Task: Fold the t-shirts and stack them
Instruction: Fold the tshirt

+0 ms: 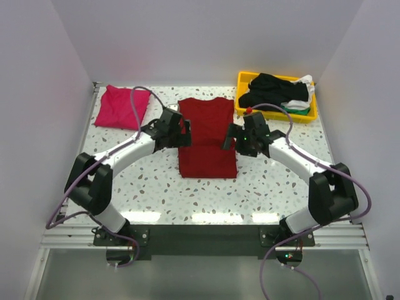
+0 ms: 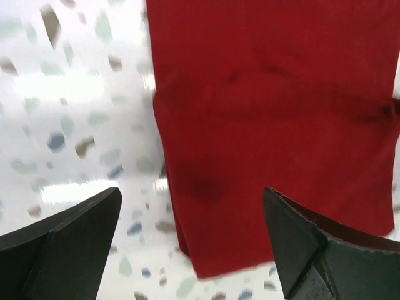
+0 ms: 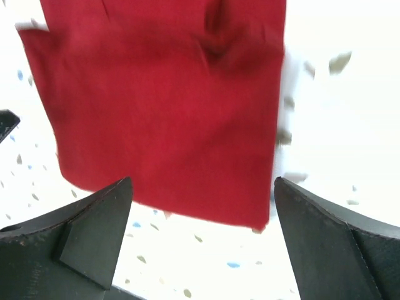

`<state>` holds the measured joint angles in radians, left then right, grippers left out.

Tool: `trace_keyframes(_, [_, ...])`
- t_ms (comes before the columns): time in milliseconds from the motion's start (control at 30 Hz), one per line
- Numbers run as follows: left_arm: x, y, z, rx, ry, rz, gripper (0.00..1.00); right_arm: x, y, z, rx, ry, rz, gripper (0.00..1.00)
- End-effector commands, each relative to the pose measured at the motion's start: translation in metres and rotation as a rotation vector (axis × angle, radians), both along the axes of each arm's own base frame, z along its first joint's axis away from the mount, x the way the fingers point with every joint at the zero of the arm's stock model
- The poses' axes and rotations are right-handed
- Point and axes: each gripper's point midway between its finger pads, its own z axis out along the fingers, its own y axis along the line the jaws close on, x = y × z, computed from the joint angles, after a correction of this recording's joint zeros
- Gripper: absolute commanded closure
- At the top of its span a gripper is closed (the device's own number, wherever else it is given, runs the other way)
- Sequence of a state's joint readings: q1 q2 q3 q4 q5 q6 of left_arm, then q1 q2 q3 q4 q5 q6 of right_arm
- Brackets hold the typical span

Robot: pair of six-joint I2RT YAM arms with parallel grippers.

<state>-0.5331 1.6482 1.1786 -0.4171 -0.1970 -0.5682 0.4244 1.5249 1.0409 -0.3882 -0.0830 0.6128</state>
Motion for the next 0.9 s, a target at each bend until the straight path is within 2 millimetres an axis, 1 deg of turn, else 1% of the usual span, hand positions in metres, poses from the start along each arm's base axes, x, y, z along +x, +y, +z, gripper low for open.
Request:
trace_keyframes(0, [-0.042, -0.022, -0.009, -0.173, 0.057, -0.074, 0.0, -0.039, -0.001, -0.018, 0.064, 0.058, 0.04, 0.01])
trace_keyframes(33, [-0.051, -0.023, -0.014, -0.185, 0.072, -0.083, 0.0, -0.046, -0.003, -0.021, 0.074, 0.062, 0.039, 0.02])
trace_keyframes(67, [-0.065, -0.019, -0.029, -0.181, 0.1, -0.084, 0.0, -0.051, -0.003, -0.018, 0.089, 0.055, 0.041, 0.01])
trace_keyframes(100, [-0.073, -0.023, -0.026, -0.22, 0.105, -0.096, 0.0, -0.059, -0.007, -0.027, 0.085, 0.073, 0.031, 0.01])
trace_keyframes(133, [-0.077, -0.024, -0.03, -0.235, 0.11, -0.097, 0.0, -0.062, -0.008, -0.028, 0.087, 0.073, 0.027, 0.02])
trace_keyframes(167, [-0.083, -0.023, -0.036, -0.251, 0.111, -0.099, 0.02, -0.063, -0.009, -0.027, 0.092, 0.064, 0.022, 0.02])
trace_keyframes(233, [-0.089, -0.026, -0.041, -0.278, 0.127, -0.104, 0.09, -0.066, -0.013, -0.036, 0.082, 0.08, -0.002, 0.05])
trace_keyframes(267, [-0.09, -0.027, -0.045, -0.284, 0.133, -0.108, 0.16, -0.067, -0.013, -0.039, 0.081, 0.085, -0.005, 0.07])
trace_keyframes(333, [-0.094, -0.029, -0.053, -0.282, 0.164, -0.113, 0.23, -0.07, -0.012, -0.046, 0.093, 0.109, -0.015, 0.17])
trace_keyframes(367, [-0.097, -0.029, -0.059, -0.277, 0.181, -0.115, 0.29, -0.071, -0.01, -0.047, 0.102, 0.116, -0.015, 0.21])
trace_keyframes(400, [-0.1, -0.029, -0.062, -0.273, 0.192, -0.116, 0.32, -0.073, -0.009, -0.05, 0.11, 0.125, -0.018, 0.31])
trace_keyframes(433, [-0.103, -0.029, -0.064, -0.27, 0.199, -0.121, 0.34, -0.074, -0.008, -0.051, 0.117, 0.131, -0.017, 0.35])
trace_keyframes(500, [-0.108, -0.027, -0.07, -0.264, 0.21, -0.117, 0.41, -0.078, -0.009, -0.057, 0.122, 0.146, -0.02, 0.42])
trace_keyframes(567, [-0.113, -0.025, -0.078, -0.258, 0.226, -0.111, 0.48, -0.081, -0.009, -0.063, 0.124, 0.164, -0.021, 0.44])
trace_keyframes(600, [-0.114, -0.025, -0.081, -0.257, 0.234, -0.105, 0.51, -0.082, -0.008, -0.065, 0.13, 0.168, -0.023, 0.48])
trace_keyframes(633, [-0.116, -0.024, -0.083, -0.252, 0.238, -0.106, 0.58, -0.083, -0.008, -0.069, 0.13, 0.178, -0.026, 0.49])
trace_keyframes(733, [-0.115, -0.022, -0.091, -0.235, 0.251, -0.089, 0.69, -0.086, -0.007, -0.076, 0.134, 0.205, -0.023, 0.53])
trace_keyframes(767, [-0.117, -0.02, -0.095, -0.226, 0.263, -0.084, 0.78, -0.089, -0.007, -0.082, 0.127, 0.224, -0.022, 0.56])
trace_keyframes(800, [-0.118, -0.02, -0.096, -0.224, 0.265, -0.086, 0.83, -0.089, -0.008, -0.084, 0.123, 0.23, -0.024, 0.62])
trace_keyframes(833, [-0.119, -0.02, -0.098, -0.221, 0.266, -0.088, 0.93, -0.09, -0.01, -0.087, 0.109, 0.235, -0.032, 0.66])
trace_keyframes(867, [-0.12, -0.02, -0.097, -0.216, 0.261, -0.089, 0.99, -0.091, -0.012, -0.089, 0.103, 0.239, -0.035, 0.78])
